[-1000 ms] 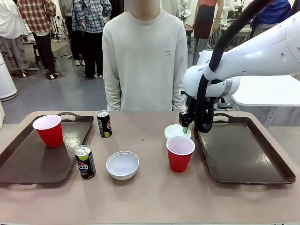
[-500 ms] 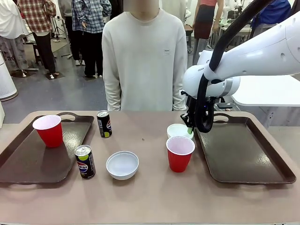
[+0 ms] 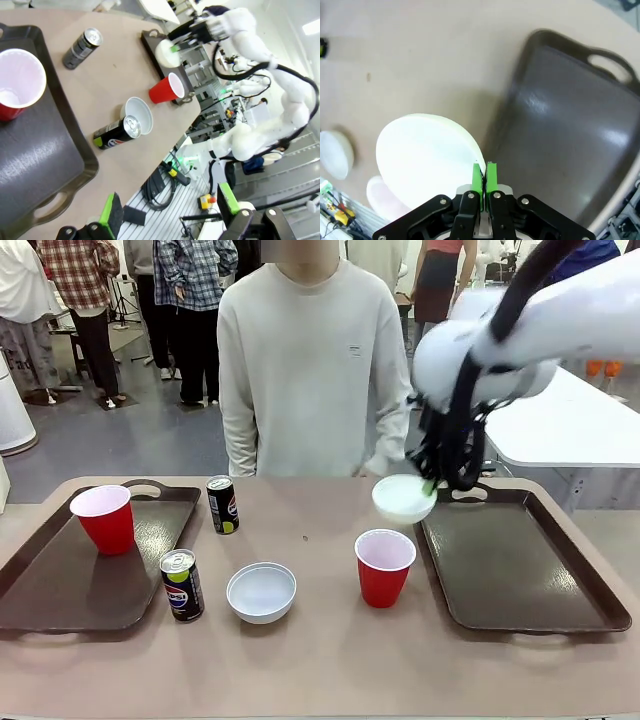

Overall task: Prepare tableware on both trays.
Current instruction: Pick up a Picnic Bowl from the table and place it on a Handle tray.

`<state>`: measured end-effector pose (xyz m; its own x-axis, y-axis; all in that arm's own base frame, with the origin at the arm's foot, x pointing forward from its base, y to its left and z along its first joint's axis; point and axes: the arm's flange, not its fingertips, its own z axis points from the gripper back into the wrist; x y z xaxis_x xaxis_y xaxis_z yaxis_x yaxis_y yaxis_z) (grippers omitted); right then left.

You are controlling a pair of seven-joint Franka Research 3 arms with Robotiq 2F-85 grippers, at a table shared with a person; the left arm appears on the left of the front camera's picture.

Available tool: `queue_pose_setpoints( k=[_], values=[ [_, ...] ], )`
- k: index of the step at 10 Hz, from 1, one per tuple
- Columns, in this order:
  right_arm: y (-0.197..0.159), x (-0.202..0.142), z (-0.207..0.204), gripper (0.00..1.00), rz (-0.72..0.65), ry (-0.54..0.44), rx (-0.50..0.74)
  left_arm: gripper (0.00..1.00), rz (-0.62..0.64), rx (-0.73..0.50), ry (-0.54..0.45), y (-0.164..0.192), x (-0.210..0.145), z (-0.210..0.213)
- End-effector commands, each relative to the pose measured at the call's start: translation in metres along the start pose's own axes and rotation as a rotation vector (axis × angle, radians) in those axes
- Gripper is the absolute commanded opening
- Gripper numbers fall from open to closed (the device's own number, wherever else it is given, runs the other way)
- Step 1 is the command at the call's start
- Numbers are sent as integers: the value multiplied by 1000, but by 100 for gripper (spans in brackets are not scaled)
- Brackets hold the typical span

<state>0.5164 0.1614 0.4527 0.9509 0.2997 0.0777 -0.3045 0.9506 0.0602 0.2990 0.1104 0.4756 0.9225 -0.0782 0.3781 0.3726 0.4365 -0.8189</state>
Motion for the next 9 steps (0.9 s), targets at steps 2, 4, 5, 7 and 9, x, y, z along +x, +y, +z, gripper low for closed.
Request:
queue_pose_setpoints(
  k=[2,4,5,7,9],
  values=[
    [-30,-91,76,0,-60,-5,0,100,-29,-21,-16,1,-1,0],
    [-50,-115,60,0,-127,69,67,100,-29,-21,-16,1,-1,0],
    [-31,-96,94,0,-77,2,-18,100,-29,-21,-16,1,-1,0],
    [-45,-117,84,4,-110,48,8,100,-29,-21,-16,1,-1,0],
    [-69,-109,63,4,-104,54,-14,100,-29,-21,-16,1,-1,0]
  ],
)
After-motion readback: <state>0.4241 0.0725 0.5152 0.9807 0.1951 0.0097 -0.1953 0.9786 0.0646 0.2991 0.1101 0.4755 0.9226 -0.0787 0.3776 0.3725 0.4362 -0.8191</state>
